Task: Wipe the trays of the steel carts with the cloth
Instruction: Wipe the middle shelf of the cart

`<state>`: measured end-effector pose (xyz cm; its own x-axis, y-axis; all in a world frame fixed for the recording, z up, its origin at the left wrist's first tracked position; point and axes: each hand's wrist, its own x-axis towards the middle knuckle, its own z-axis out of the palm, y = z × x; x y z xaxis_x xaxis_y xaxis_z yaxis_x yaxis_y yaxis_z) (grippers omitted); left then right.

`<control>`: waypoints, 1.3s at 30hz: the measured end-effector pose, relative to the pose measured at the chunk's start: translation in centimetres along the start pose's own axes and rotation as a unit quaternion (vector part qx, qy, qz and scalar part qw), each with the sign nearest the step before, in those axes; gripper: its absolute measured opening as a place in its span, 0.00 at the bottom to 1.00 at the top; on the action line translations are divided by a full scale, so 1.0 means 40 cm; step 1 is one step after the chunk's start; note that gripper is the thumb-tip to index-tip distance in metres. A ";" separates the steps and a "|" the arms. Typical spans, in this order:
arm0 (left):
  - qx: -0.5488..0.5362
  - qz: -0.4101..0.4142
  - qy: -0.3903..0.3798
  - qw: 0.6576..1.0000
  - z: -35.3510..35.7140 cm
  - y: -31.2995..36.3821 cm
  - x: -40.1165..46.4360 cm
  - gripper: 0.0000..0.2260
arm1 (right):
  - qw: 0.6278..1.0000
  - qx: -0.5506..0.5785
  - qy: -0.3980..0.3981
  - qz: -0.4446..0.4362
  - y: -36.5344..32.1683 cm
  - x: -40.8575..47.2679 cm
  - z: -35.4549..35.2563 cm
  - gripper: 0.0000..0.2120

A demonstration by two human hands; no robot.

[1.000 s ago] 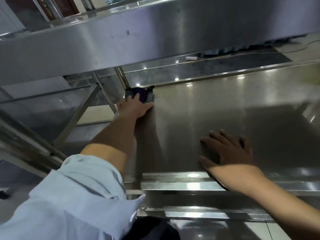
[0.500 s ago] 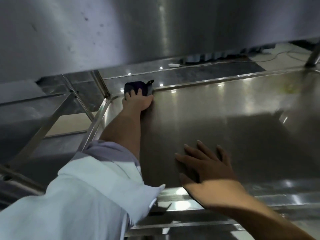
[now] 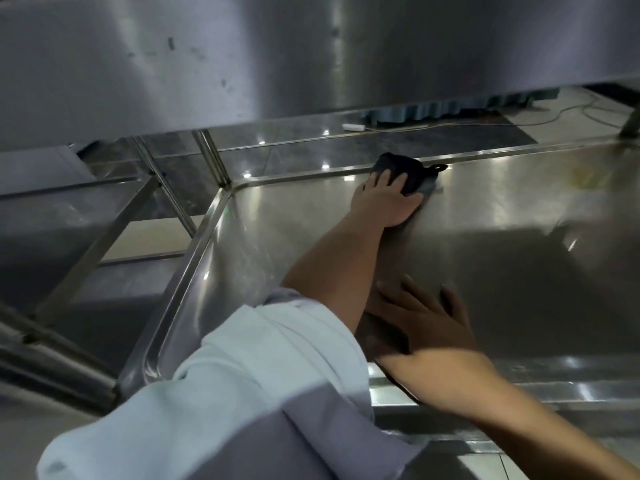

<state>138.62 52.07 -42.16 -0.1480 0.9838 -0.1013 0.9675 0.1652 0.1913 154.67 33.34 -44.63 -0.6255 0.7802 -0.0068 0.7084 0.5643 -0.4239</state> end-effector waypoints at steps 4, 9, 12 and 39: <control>-0.014 -0.056 0.013 0.998 -0.012 -0.087 -0.004 0.31 | 1.000 0.013 -0.001 0.005 -0.015 -0.006 0.004 0.31; 0.004 -0.160 0.046 0.986 -0.016 -0.357 -0.028 0.36 | 1.000 0.013 -0.004 0.011 -0.042 -0.007 0.009 0.32; 0.051 -0.198 0.056 0.977 0.008 -0.532 -0.038 0.43 | 1.000 0.013 -0.009 0.001 -0.053 -0.008 0.009 0.30; -0.004 -0.286 0.072 0.956 -0.022 -0.333 0.005 0.35 | 0.961 -0.138 0.014 0.238 0.369 -0.136 -0.174 0.33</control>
<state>125.52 50.15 -43.87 -0.6790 0.7320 -0.0560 0.7189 0.6784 0.1517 170.79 39.31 -44.55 -0.2031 0.9724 -0.1152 0.9743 0.1890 -0.1224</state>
